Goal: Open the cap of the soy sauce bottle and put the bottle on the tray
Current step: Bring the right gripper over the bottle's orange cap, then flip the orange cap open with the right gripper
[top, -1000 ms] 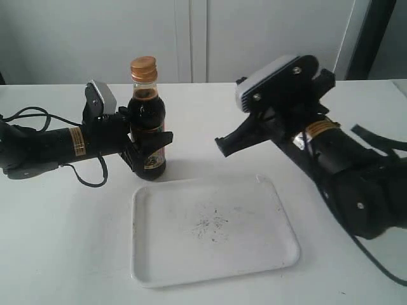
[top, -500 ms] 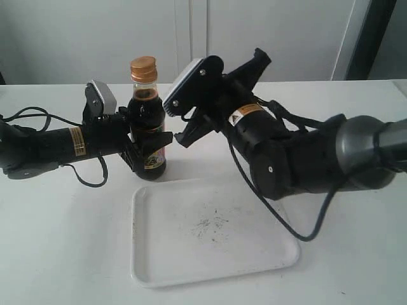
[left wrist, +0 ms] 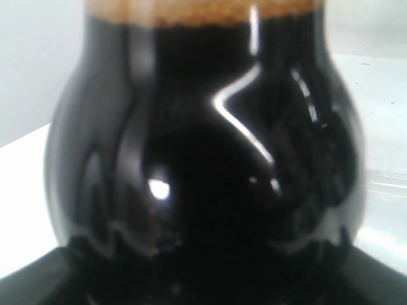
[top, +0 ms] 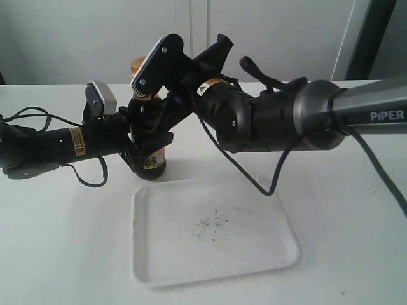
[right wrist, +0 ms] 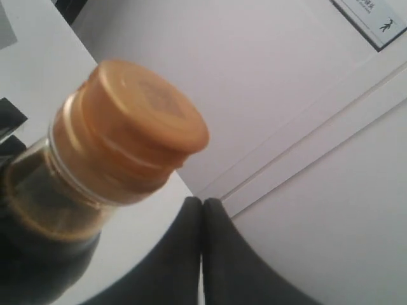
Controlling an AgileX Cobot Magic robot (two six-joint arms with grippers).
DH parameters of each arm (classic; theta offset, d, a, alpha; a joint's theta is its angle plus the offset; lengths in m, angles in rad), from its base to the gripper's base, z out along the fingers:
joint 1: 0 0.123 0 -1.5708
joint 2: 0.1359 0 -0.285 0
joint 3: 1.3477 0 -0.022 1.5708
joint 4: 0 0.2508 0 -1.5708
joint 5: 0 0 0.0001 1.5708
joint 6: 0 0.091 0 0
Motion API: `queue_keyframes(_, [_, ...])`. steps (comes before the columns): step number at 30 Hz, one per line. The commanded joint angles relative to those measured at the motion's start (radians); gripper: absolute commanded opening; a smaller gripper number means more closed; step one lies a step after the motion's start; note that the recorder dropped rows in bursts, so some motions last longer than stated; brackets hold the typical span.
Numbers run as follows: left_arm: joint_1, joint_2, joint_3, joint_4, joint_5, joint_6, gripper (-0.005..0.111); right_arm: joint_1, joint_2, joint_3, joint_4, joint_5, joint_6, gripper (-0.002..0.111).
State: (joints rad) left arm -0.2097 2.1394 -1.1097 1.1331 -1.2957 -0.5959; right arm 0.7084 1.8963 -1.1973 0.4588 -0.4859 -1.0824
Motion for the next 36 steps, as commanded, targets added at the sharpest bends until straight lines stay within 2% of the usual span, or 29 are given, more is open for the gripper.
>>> queue_keyframes(1, [-0.002, 0.015, 0.003, 0.031, 0.075, 0.021, 0.000, 0.002, 0.023, -0.049, 0.027, 0.024, -0.032, 0.000])
queue_keyframes(11, [-0.002, 0.015, 0.003, 0.027, 0.075, 0.024, 0.000, 0.039, 0.027, -0.097, 0.046, 0.055, -0.070, 0.000])
queue_keyframes(36, [-0.002, 0.015, 0.003, 0.024, 0.075, 0.028, 0.000, 0.058, 0.008, -0.144, 0.043, 0.061, -0.085, 0.000])
